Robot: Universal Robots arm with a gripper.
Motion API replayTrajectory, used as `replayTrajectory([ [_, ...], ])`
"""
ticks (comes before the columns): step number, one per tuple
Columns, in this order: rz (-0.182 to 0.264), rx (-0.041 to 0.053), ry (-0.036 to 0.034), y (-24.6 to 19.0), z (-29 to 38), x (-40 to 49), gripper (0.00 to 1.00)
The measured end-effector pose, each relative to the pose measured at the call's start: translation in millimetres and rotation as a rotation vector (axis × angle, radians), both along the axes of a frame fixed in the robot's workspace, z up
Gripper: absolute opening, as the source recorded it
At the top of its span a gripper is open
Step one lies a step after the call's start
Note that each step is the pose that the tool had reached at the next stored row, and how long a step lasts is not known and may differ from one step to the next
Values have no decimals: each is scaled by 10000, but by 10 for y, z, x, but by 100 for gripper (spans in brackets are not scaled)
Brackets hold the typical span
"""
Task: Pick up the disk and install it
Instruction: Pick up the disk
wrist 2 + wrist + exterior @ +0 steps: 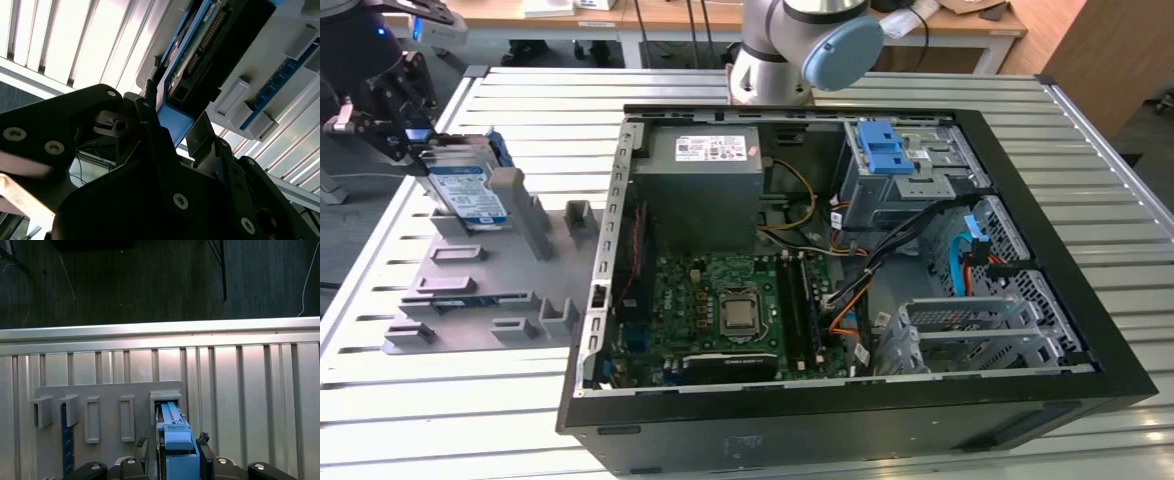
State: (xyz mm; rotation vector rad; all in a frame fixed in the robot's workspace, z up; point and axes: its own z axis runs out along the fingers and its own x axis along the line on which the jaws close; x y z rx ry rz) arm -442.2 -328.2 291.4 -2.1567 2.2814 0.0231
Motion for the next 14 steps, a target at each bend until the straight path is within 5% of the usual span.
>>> replayTrajectory([
  [14,58,0,1,11,-15,-3,50],
])
